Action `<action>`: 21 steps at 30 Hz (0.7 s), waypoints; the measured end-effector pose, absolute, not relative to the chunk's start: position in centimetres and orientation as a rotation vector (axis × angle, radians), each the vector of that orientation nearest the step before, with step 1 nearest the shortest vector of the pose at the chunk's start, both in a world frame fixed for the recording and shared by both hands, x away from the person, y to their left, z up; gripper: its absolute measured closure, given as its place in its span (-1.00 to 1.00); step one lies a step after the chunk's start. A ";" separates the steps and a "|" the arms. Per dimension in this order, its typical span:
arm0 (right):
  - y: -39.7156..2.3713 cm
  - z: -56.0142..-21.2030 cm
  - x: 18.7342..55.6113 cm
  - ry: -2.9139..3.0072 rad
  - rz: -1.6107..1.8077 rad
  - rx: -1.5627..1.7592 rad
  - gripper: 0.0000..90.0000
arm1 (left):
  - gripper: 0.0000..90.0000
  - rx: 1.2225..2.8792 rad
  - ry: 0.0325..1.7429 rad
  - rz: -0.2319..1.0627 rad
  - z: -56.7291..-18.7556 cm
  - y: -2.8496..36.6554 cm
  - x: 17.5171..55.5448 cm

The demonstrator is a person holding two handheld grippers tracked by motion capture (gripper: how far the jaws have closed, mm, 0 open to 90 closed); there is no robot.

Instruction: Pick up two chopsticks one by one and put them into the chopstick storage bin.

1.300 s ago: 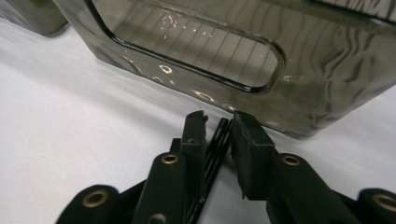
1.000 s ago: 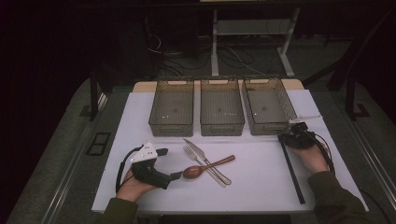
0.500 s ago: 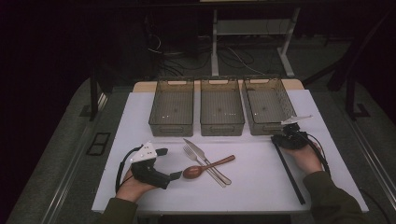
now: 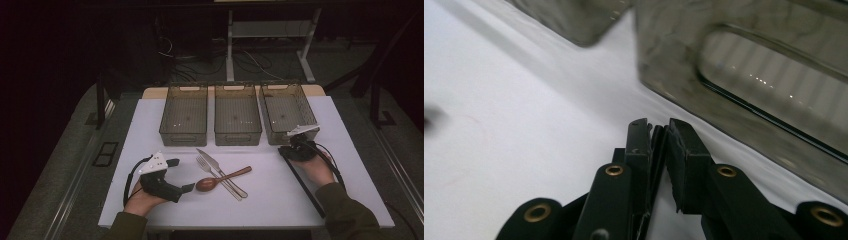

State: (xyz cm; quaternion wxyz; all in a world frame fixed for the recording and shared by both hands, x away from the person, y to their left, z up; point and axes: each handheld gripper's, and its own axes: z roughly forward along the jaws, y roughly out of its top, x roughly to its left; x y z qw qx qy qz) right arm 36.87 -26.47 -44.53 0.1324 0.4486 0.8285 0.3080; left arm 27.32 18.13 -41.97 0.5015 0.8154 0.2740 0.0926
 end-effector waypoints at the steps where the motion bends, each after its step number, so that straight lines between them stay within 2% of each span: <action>1: -26.2 -44.5 36.9 2.411 0.898 1.291 0.74 | -1.00 1.970 0.662 0.223 -42.0 18.1 27.3; 21: -22.4 -44.4 36.1 2.504 0.923 1.166 0.76 | -1.00 1.968 0.660 0.222 -42.0 18.1 27.3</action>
